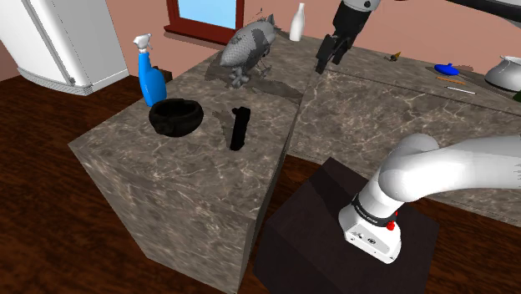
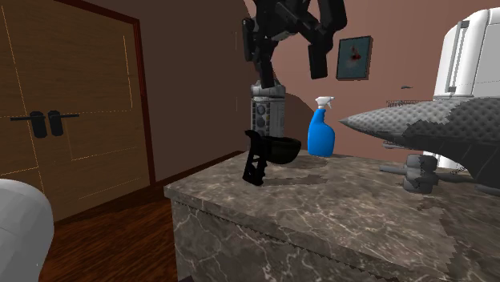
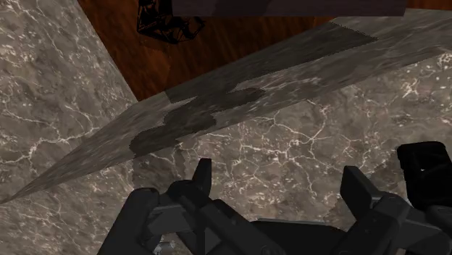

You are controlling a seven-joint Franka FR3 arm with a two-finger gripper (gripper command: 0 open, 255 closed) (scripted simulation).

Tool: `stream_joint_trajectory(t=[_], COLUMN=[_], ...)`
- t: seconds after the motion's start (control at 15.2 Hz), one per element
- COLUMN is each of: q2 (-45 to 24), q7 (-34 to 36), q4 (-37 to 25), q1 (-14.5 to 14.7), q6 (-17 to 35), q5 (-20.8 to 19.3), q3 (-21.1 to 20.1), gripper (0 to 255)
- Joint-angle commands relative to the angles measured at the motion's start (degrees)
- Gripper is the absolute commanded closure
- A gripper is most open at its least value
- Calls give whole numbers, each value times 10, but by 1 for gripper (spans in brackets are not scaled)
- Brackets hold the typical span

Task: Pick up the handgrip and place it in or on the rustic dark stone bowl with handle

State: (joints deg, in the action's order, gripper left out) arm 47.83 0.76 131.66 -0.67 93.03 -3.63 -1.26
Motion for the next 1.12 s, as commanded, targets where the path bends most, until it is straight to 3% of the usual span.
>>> stream_joint_trajectory(t=[0.0, 1.06], q2=[0, -140], q7=[0, -127], q4=[0, 68], q1=[0, 140], q6=[0, 275], q5=[0, 81], q3=[0, -42], gripper=[0, 0])
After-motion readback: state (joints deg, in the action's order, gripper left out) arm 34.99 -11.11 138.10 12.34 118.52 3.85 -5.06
